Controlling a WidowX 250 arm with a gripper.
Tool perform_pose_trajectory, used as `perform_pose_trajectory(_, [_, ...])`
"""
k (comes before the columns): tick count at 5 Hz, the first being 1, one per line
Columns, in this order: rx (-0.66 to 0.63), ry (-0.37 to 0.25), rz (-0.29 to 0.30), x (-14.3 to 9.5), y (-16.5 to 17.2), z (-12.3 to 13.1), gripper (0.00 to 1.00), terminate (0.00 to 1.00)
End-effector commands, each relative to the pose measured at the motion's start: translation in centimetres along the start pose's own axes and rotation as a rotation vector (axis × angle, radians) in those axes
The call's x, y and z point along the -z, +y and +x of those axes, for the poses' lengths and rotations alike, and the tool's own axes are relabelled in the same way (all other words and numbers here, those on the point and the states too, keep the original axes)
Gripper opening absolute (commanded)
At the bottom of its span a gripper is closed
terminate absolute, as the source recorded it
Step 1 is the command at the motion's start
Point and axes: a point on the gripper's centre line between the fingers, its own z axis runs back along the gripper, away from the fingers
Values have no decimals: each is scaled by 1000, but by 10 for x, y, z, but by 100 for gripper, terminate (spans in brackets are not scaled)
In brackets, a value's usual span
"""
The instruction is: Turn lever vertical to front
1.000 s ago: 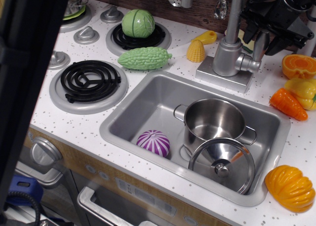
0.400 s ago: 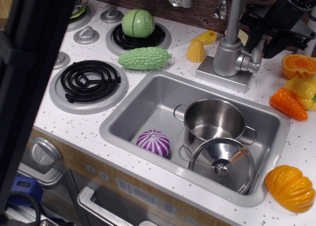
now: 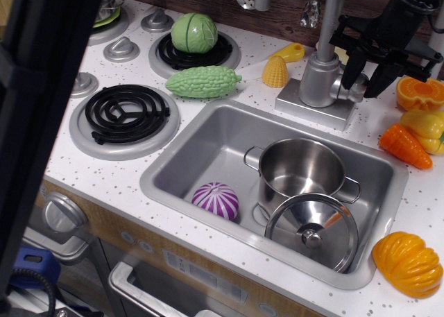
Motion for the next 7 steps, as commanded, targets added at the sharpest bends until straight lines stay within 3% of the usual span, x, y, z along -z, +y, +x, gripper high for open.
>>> perform_pose_trajectory(1, [29,-44,-70,-9,-11,-1,0,0])
perform_pose_trajectory(2, [41,-36,-113,3,-11,-1,0,0])
perform_pose_trajectory(4, [38,-57,-124,17,-13,-3,0,0])
perform_pose_trajectory(5, [55,-46,-95,6,-13,-2,100,0])
perform_pose_trajectory(6, [53,-24,-69,-7,-11,-3,100,0])
perform_pose_trajectory(7, [44,-6,-28,-20,-10,-5,100,100])
